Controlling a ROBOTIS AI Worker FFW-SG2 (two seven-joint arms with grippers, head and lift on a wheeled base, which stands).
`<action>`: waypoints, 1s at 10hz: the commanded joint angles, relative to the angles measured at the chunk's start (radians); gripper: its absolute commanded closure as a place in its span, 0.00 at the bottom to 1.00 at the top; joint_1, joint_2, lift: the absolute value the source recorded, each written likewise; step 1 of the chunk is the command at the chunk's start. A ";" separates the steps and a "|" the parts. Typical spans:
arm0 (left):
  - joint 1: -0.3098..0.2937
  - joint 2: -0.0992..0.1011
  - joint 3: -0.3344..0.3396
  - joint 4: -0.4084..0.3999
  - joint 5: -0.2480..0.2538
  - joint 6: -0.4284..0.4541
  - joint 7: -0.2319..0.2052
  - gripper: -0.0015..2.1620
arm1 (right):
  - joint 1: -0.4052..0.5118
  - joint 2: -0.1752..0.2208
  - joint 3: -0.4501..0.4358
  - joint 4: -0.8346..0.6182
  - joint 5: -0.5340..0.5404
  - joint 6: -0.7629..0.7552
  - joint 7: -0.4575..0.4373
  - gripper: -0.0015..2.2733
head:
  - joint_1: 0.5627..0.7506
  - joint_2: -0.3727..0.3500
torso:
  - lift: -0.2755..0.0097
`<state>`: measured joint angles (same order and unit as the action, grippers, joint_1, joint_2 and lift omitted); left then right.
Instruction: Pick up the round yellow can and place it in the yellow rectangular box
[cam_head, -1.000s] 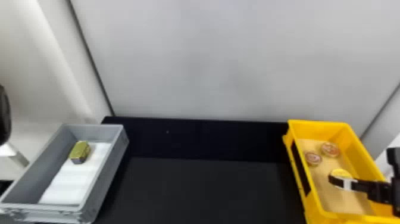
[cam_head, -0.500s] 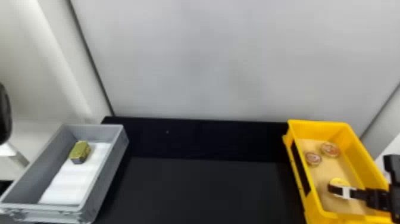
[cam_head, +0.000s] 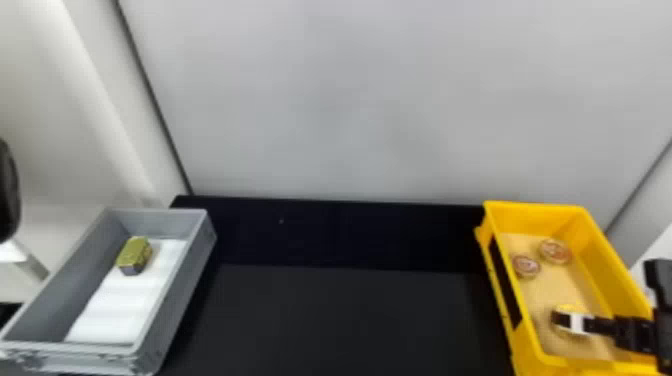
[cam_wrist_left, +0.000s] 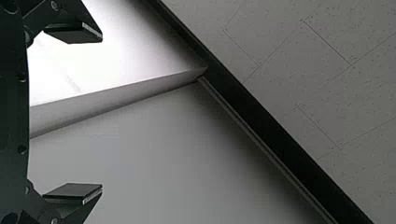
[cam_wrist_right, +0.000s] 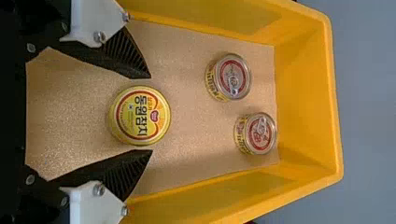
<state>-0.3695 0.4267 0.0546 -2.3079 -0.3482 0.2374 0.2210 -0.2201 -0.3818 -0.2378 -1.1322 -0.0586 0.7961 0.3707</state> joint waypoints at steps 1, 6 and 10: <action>0.001 0.000 0.002 0.001 0.000 -0.001 0.000 0.07 | 0.001 -0.002 0.002 -0.011 -0.009 0.013 -0.005 0.02 | 0.53 0.59 | 0.93; 0.012 0.000 0.013 -0.002 0.000 0.001 -0.002 0.07 | 0.061 -0.006 -0.014 -0.365 0.000 0.062 -0.082 0.00 | 0.53 0.59 | 0.93; 0.017 0.006 0.018 -0.005 0.000 0.004 -0.002 0.07 | 0.044 0.000 -0.029 -0.937 0.028 0.112 -0.409 0.03 | 0.53 0.59 | 0.93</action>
<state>-0.3528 0.4302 0.0713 -2.3129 -0.3482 0.2406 0.2194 -0.1595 -0.3825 -0.2727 -1.8885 -0.0548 0.9148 0.0428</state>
